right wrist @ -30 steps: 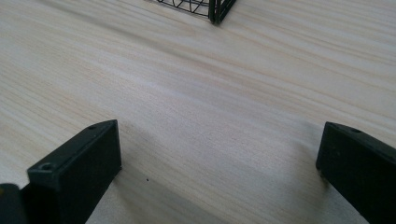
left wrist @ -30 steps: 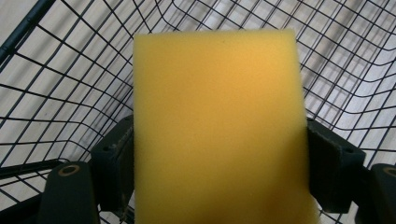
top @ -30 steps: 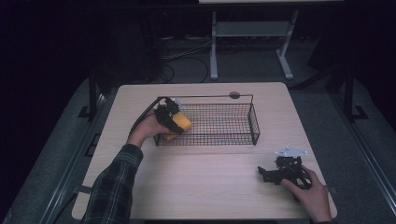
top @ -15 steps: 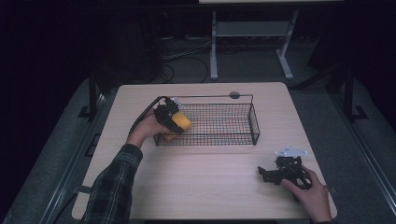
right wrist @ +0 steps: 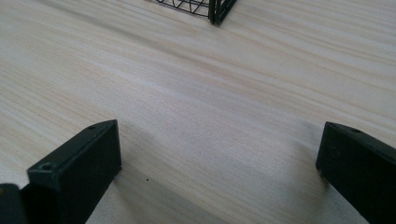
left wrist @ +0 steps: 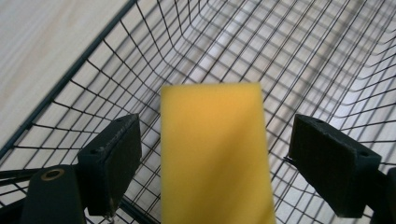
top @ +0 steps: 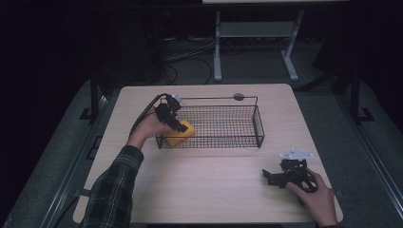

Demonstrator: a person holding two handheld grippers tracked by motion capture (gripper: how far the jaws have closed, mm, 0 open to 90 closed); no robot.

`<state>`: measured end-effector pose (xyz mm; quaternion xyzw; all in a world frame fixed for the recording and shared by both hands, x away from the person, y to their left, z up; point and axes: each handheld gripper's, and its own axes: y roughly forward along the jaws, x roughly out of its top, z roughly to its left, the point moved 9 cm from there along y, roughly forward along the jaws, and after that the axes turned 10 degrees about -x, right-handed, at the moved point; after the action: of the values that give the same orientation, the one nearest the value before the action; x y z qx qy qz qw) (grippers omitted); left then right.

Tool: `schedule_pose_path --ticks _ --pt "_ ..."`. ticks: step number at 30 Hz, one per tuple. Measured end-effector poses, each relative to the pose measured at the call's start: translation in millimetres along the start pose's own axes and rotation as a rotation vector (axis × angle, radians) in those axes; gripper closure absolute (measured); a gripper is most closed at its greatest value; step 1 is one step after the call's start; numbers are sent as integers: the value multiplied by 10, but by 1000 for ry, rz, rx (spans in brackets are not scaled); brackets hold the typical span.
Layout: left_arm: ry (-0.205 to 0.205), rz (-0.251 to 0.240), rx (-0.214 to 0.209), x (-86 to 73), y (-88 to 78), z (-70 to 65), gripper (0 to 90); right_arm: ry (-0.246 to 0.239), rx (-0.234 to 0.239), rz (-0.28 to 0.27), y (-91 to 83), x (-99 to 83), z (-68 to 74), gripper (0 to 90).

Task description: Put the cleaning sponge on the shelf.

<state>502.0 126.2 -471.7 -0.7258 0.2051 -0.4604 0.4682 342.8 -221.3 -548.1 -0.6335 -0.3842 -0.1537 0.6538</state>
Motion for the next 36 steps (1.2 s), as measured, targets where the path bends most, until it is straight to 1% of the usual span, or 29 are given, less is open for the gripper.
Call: schedule_pose_path --ticks 1,2,4,5,9,11,12,15,17,18,22,23,26,28,32,33,34,36 --pt "0 0 0 0 0 0 162 0 0 0 0 0 0 0" --pt "-7 -16 -1 17 -35 -13 161 0 0 0 0 0 0 0" --pt "-8 -17 1 20 -58 -16 161 0 0 0 0 0 0 0" --pt "-15 -42 1 40 -100 -29 161 0 0 0 0 0 0 0" --pt "-17 -49 12 47 -149 -36 161 0 0 0 0 0 0 0" --pt "-10 -57 23 49 -199 -53 161 -1 0 -1 1 0 -1 0" --pt "-11 -64 24 52 -216 -65 161 -1 0 -1 0 0 -1 0" --pt "-20 -77 44 40 -269 -81 161 0 0 0 0 0 0 0" --pt "-22 -77 43 32 -278 -89 161 -1 0 -1 0 0 -1 0" --pt "-30 -82 46 17 -291 -99 161 -2 0 -1 0 0 -1 0" --pt "-41 -93 58 -47 -342 -129 161 -1 0 0 0 0 -1 0" --pt "-45 -106 60 -75 -373 -140 161 -1 0 0 0 0 -1 0" --pt "-54 -122 60 -135 -426 -171 162 0 0 0 0 0 -1 0" --pt "-53 -120 60 -153 -437 -178 162 0 0 0 0 0 0 0" --pt "-52 -135 78 -269 -517 -236 166 -1 0 0 0 0 -1 0" --pt "-52 -135 78 -269 -517 -236 166 -1 0 -1 0 0 -1 0" --pt "-57 -139 80 -293 -525 -255 166 -1 0 0 0 0 -1 0" --pt "-55 -143 80 -364 -549 -309 166 0 0 0 0 0 0 0"
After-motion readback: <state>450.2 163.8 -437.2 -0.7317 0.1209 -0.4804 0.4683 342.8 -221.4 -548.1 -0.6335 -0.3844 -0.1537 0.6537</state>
